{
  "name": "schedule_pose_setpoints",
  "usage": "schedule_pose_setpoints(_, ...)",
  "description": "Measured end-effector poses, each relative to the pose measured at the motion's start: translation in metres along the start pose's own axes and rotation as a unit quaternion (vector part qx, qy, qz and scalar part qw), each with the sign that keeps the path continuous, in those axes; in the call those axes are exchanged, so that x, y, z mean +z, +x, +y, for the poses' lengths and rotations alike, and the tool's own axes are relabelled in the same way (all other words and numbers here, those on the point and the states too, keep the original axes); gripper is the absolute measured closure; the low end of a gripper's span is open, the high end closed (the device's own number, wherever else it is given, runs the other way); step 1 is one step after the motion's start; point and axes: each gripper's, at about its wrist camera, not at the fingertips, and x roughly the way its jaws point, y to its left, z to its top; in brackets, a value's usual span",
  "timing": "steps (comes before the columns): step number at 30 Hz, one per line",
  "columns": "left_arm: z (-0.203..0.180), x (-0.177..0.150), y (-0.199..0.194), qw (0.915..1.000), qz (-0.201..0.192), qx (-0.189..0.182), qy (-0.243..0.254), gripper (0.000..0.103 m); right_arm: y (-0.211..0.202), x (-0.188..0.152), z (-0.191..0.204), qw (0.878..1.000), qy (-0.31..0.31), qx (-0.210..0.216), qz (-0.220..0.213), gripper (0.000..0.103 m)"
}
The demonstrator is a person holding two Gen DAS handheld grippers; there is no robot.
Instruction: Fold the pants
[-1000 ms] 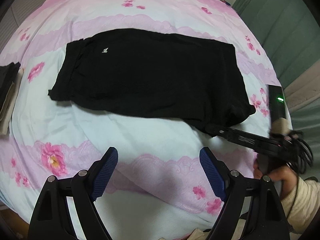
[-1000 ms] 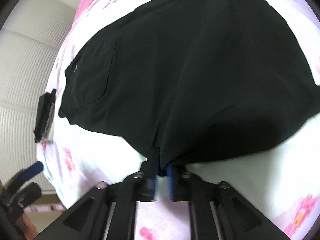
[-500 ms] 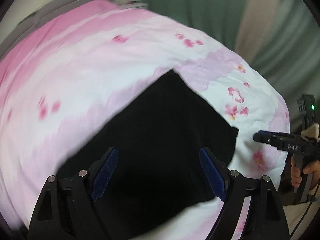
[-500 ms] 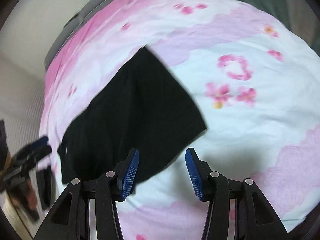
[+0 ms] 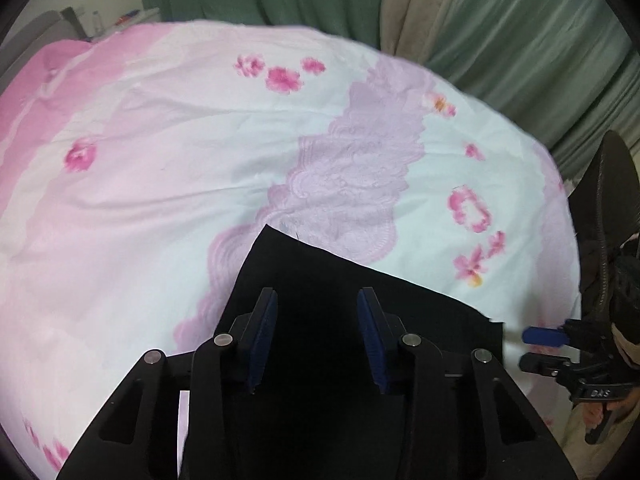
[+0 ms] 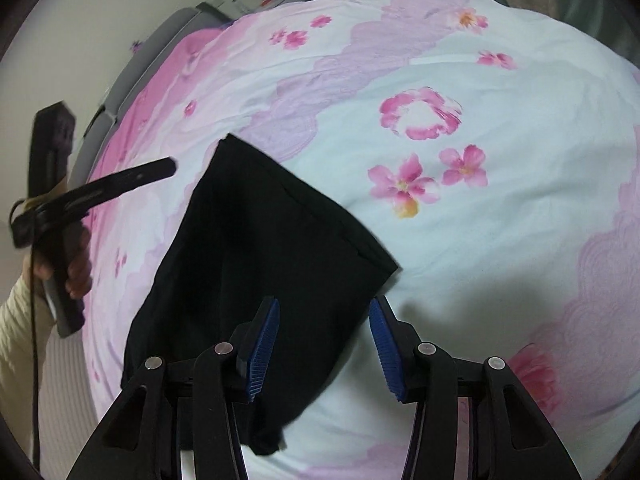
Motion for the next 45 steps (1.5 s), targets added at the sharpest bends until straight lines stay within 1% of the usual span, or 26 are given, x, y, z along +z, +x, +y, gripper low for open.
schedule_pose_setpoints(1,0.001,0.003,0.007,0.9999,0.007,0.008,0.007,0.062,0.003,0.000,-0.002,1.000,0.007,0.000,-0.002,0.058)
schedule_pose_setpoints(3,0.004,0.010,0.020,0.9994,0.017,0.025,0.015,0.064,0.008,0.001,-0.008,1.000,0.024,-0.004,-0.001,0.060)
schedule_pose_setpoints(6,0.009,0.016,0.025,0.9992,0.011,0.036,0.012,0.064,0.016,0.003,-0.017,0.999,0.047,-0.002,0.002,0.063)
schedule_pose_setpoints(9,0.010,0.020,0.032,0.9990,0.017,0.037,0.015,0.064,0.020,0.003,-0.020,0.998,0.056,0.003,0.005,0.065)
schedule_pose_setpoints(13,0.008,0.020,0.046,0.9975,0.046,0.039,0.036,0.064,0.028,0.007,-0.019,0.998,0.058,0.008,0.007,0.067)
schedule_pose_setpoints(15,0.009,0.020,0.049,0.9974,0.051,0.039,0.034,0.075,0.034,0.008,-0.018,0.998,0.055,0.003,0.011,0.067)
schedule_pose_setpoints(17,0.014,0.019,0.049,0.9978,0.052,0.035,0.023,0.097,0.038,0.009,-0.020,0.998,0.060,-0.001,0.017,0.068)
schedule_pose_setpoints(18,0.015,0.020,0.048,0.9979,0.051,0.034,0.020,0.101,0.039,0.009,-0.021,0.998,0.061,-0.003,0.019,0.070)
schedule_pose_setpoints(20,0.017,0.022,0.042,0.9985,0.038,0.036,0.014,0.101,0.042,0.008,-0.025,0.998,0.064,-0.009,0.022,0.083)
schedule_pose_setpoints(21,0.018,0.025,0.035,0.9990,0.024,0.035,0.011,0.101,0.042,0.009,-0.025,0.998,0.062,-0.010,0.022,0.093)
schedule_pose_setpoints(23,0.022,0.032,0.024,0.9993,-0.003,0.036,0.000,0.101,0.040,0.011,-0.023,0.999,0.050,-0.014,0.015,0.096)
schedule_pose_setpoints(24,0.026,0.038,0.019,0.9991,-0.017,0.037,-0.009,0.101,0.037,0.012,-0.022,0.999,0.047,-0.017,0.008,0.097)
schedule_pose_setpoints(25,0.028,0.042,0.019,0.9990,-0.020,0.038,-0.012,0.101,0.034,0.014,-0.021,0.999,0.046,-0.019,-0.001,0.097)
schedule_pose_setpoints(27,0.030,0.051,0.024,0.9982,-0.019,0.056,-0.010,0.101,0.030,0.020,-0.019,0.999,0.041,-0.025,-0.012,0.098)
schedule_pose_setpoints(29,0.029,0.053,0.027,0.9984,-0.012,0.055,-0.006,0.101,0.030,0.026,-0.020,0.999,0.040,-0.032,-0.017,0.098)
schedule_pose_setpoints(30,0.028,0.052,0.027,0.9986,-0.009,0.052,-0.001,0.101,0.030,0.027,-0.020,0.999,0.039,-0.032,-0.017,0.098)
schedule_pose_setpoints(32,0.027,0.050,0.026,0.9996,0.002,0.029,0.000,0.101,0.031,0.030,-0.022,0.998,0.039,-0.034,-0.017,0.098)
schedule_pose_setpoints(33,0.027,0.048,0.025,0.9997,0.007,0.024,0.002,0.099,0.032,0.030,-0.023,0.999,0.037,-0.034,-0.015,0.098)
schedule_pose_setpoints(34,0.026,0.046,0.025,0.9996,0.014,0.022,0.009,0.093,0.033,0.029,-0.023,0.999,0.034,-0.039,-0.012,0.098)
schedule_pose_setpoints(35,0.025,0.043,0.025,0.9992,0.019,0.029,0.020,0.086,0.035,0.028,-0.024,0.998,0.032,-0.044,-0.008,0.098)
schedule_pose_setpoints(37,0.023,0.040,0.028,0.9985,0.029,0.036,0.029,0.085,0.038,0.026,-0.028,0.998,0.038,-0.048,-0.001,0.098)
schedule_pose_setpoints(39,0.019,0.035,0.036,0.9976,0.048,0.029,0.040,0.084,0.041,0.026,-0.032,0.998,0.044,-0.047,0.004,0.098)
schedule_pose_setpoints(40,0.019,0.034,0.037,0.9974,0.051,0.028,0.044,0.081,0.041,0.026,-0.033,0.998,0.044,-0.047,0.006,0.098)
schedule_pose_setpoints(42,0.017,0.030,0.044,0.9965,0.059,0.034,0.049,0.077,0.042,0.026,-0.032,0.998,0.040,-0.048,0.007,0.098)
schedule_pose_setpoints(44,0.017,0.029,0.051,0.9959,0.066,0.038,0.048,0.076,0.042,0.026,-0.031,0.998,0.037,-0.048,0.008,0.098)
schedule_pose_setpoints(45,0.018,0.029,0.055,0.9954,0.066,0.048,0.050,0.076,0.042,0.026,-0.031,0.998,0.036,-0.048,0.008,0.098)
